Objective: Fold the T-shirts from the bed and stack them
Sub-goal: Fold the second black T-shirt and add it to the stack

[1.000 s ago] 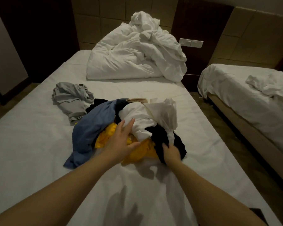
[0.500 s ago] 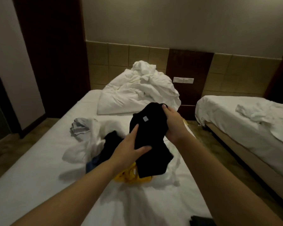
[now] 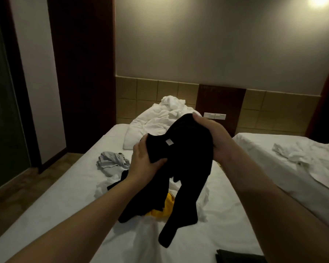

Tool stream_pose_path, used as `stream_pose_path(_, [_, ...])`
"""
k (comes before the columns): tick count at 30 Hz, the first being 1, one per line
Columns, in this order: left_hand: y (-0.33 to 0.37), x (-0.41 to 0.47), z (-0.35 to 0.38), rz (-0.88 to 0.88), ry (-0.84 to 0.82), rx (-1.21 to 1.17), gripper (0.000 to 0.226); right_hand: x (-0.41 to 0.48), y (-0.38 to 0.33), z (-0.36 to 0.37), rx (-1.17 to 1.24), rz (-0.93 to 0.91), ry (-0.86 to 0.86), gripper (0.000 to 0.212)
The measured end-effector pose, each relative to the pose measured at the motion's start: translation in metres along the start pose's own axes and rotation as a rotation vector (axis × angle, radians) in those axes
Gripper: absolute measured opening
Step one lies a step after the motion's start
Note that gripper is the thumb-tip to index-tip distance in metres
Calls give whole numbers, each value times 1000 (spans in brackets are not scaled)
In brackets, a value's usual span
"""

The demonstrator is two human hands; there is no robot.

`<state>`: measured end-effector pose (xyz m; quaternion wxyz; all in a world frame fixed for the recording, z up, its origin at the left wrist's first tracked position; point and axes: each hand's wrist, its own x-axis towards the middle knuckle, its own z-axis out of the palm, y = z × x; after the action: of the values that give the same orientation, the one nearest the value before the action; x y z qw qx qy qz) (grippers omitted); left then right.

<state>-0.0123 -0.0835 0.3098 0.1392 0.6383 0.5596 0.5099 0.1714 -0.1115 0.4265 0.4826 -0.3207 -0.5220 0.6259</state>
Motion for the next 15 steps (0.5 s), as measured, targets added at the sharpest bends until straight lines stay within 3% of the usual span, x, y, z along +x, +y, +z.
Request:
stream_pose_path(2, [1, 1, -10, 31, -78, 43, 74, -15, -10, 4, -18, 2, -19, 24])
stream_pose_path(5, [6, -8, -19, 117, -316, 135, 42, -36, -18, 8, -58, 3, -68, 23])
stream_pose_path(9, [17, -25, -33, 37, -333, 44, 18, -58, -27, -2, -314, -60, -194, 39])
stream_pose_path(12, [16, -33, -63, -128, -350, -98, 9, -83, -39, -14, -771, -39, -240, 58])
stream_pose_path(15, [23, -42, -107, -134, -396, -84, 4, -111, -41, -12, -1302, -82, -295, 53])
